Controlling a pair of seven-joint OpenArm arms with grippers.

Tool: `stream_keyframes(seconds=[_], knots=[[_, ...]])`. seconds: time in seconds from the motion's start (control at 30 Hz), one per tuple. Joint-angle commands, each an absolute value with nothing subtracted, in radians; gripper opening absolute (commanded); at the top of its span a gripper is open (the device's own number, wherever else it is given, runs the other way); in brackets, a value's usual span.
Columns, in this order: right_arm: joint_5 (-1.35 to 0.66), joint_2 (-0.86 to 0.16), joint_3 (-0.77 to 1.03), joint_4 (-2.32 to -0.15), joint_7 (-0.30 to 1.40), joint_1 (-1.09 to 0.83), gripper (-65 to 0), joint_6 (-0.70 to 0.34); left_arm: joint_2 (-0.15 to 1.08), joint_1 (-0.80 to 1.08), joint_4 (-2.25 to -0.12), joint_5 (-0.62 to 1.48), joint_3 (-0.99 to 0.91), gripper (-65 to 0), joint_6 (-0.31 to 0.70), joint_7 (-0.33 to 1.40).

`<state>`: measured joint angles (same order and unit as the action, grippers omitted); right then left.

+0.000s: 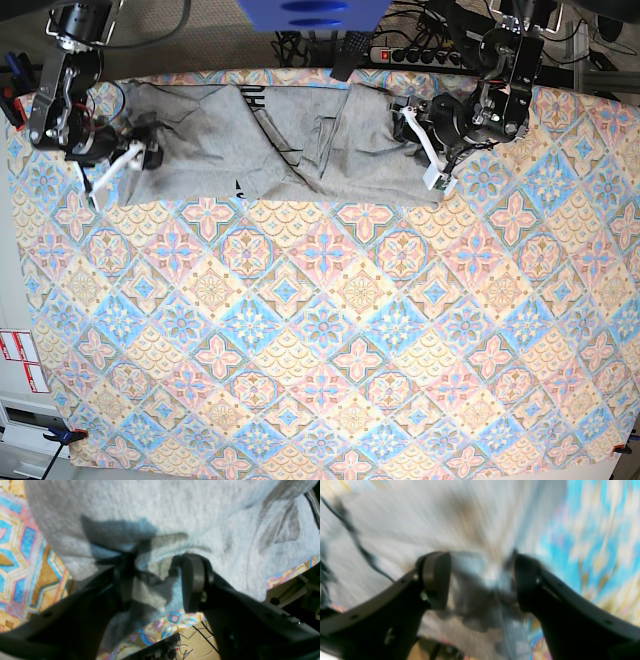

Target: Fold the T-shirt properly

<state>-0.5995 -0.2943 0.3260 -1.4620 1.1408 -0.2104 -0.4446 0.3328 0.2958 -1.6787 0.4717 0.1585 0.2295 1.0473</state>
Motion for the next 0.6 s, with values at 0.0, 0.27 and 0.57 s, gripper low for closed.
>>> stream_keyframes(seconds=[0.0, 0.27, 0.57], knots=[[-0.578, -0.312, 0.332, -1.475, 1.144, -0.214, -25.3, -0.449, 0.338, 0.289, -1.696, 0.486, 0.157, -37.1, 0.234, 1.041], [-0.504, -0.312, 0.332, -1.382, 1.139, -0.213, -25.0, -0.45, 0.338, 0.289, -1.696, 0.487, 0.157, -37.1, 0.234, 1.041], [-0.51, -0.312, 0.252, -1.303, 1.102, -0.173, -25.0, -0.45, 0.338, 0.288, -1.696, 0.487, 0.157, -37.1, 0.234, 1.041]])
